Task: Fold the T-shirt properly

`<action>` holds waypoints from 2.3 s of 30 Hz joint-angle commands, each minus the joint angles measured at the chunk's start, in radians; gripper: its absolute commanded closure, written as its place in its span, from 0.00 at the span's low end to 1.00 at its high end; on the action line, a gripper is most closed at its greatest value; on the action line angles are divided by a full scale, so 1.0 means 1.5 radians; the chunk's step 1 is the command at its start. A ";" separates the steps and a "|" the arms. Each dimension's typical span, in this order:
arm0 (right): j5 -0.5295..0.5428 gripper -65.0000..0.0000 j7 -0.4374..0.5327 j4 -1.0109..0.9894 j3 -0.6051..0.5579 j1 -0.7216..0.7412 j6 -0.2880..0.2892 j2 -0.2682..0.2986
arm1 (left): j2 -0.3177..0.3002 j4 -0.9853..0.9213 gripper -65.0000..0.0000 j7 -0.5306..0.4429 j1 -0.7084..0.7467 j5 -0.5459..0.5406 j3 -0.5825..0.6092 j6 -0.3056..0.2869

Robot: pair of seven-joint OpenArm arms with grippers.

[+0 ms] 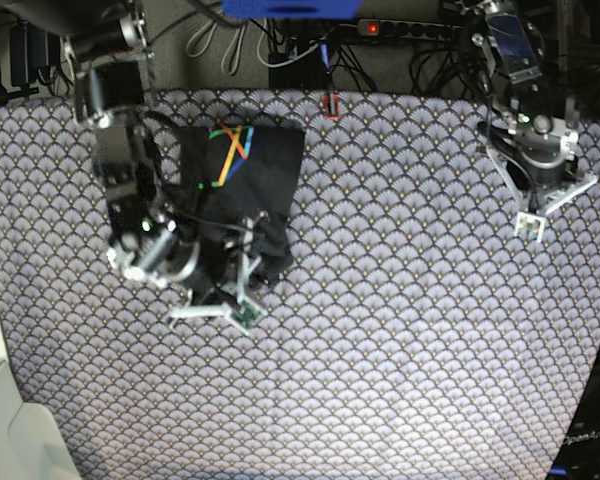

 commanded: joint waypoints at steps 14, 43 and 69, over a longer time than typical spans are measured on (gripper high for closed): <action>0.016 0.73 0.000 0.125 0.115 -0.274 0.007 0.019 | -0.028 0.013 0.77 -0.009 -0.008 0.003 -0.003 0.004; 0.016 0.94 0.056 0.231 0.388 -0.477 0.007 0.035 | -0.043 0.014 1.00 -0.071 0.230 -0.110 -0.001 0.003; 0.010 1.00 0.259 -0.329 0.535 -0.513 0.007 0.153 | 0.045 -0.323 1.00 -0.244 0.372 -0.254 0.001 0.003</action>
